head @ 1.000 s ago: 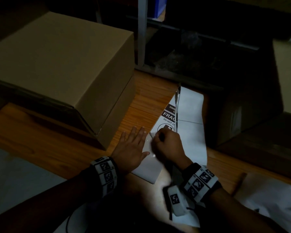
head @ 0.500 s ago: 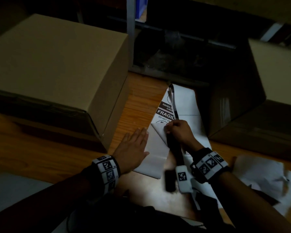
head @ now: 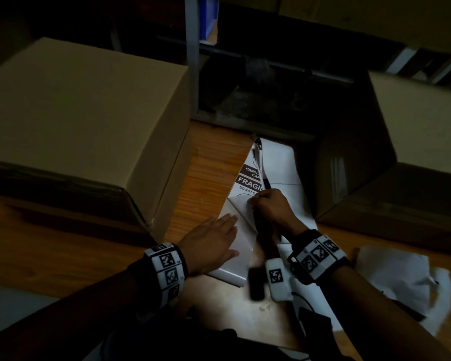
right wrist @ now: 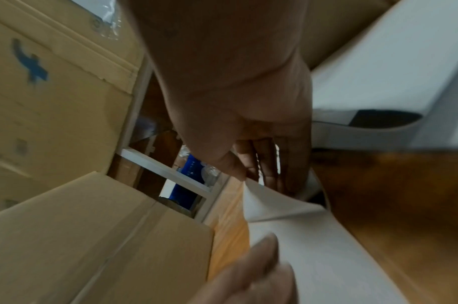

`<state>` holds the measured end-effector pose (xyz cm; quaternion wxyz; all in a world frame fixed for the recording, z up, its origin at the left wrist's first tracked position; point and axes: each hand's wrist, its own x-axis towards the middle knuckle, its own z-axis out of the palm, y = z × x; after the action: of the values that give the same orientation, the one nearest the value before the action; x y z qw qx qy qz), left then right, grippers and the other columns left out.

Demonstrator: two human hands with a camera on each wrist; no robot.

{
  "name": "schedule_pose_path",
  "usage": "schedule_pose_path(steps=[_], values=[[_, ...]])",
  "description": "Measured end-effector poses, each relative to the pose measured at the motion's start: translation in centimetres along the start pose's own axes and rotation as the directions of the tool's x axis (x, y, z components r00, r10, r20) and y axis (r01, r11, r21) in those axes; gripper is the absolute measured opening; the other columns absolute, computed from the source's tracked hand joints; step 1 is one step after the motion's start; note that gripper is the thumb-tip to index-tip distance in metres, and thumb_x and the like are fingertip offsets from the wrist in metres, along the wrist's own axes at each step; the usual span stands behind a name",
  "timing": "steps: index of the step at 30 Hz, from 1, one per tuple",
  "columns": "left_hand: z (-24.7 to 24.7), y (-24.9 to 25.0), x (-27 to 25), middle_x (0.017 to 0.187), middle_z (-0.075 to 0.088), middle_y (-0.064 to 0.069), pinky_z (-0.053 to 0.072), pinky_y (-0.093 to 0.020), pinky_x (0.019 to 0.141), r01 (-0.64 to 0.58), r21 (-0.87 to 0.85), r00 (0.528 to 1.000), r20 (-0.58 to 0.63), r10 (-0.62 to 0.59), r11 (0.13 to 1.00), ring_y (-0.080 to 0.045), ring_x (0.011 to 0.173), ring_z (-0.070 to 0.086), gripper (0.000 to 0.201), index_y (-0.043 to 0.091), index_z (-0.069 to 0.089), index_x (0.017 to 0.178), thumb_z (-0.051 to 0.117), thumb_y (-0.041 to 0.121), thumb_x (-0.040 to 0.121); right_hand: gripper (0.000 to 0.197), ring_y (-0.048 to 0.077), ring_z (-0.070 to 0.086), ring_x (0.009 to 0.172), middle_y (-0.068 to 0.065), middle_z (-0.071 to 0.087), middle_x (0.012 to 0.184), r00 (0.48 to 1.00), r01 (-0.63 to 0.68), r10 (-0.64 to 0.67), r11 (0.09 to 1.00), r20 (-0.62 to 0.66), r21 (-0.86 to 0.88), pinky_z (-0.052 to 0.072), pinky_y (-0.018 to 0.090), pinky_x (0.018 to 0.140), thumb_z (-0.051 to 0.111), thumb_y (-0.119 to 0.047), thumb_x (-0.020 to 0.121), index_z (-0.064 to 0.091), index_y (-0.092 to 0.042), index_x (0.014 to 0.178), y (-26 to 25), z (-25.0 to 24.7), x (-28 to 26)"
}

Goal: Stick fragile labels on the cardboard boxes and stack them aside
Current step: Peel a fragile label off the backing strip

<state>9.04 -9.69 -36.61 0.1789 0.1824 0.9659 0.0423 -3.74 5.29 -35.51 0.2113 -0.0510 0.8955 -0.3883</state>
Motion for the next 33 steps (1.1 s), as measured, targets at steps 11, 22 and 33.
schedule_pose_path(steps=[11, 22, 33], values=[[-1.1, 0.3, 1.7, 0.138, 0.045, -0.006, 0.036, -0.037, 0.101, 0.002, -0.045, 0.987, -0.158, -0.009, 0.999, -0.023, 0.124, 0.042, 0.047, 0.015, 0.047, 0.133, 0.043, 0.047, 0.099, 0.023, 0.019, 0.056, 0.054, 0.009, 0.06, 0.061, 0.999, 0.025, -0.019, 0.988, -0.039, 0.153, 0.042, 0.029, 0.052, 0.059, -0.014, 0.089, 0.07, 0.004, 0.079, -0.4, -4.4, 3.0], [-0.9, 1.6, 2.7, 0.149, 0.024, -0.015, 0.034, -0.042, 0.104, 0.209, -0.013, 0.973, -0.098, -0.209, 0.978, -0.031, 0.133, 0.026, 0.063, 0.019, 0.026, 0.15, 0.045, 0.047, 0.097, 0.016, 0.016, 0.061, 0.065, -0.001, 0.066, 0.065, 0.998, 0.033, -0.043, 0.973, 0.04, 0.23, 0.047, 0.028, 0.063, 0.065, -0.012, 0.084, 0.073, -0.011, 0.07, 1.7, -2.7, 4.1], [-2.3, -0.2, 2.6, 0.121, 0.056, -0.012, 0.05, -0.039, 0.089, 0.553, -0.771, 0.641, 0.153, -0.752, 0.315, -0.029, 0.107, 0.057, 0.065, 0.01, 0.04, 0.125, 0.081, 0.016, 0.075, 0.03, 0.017, 0.053, 0.056, -0.007, 0.057, 0.049, 1.0, -0.001, -0.003, 0.931, 0.01, 0.366, 0.04, 0.031, 0.061, 0.067, -0.018, 0.08, 0.066, -0.017, 0.05, 3.4, -1.4, 5.1]])
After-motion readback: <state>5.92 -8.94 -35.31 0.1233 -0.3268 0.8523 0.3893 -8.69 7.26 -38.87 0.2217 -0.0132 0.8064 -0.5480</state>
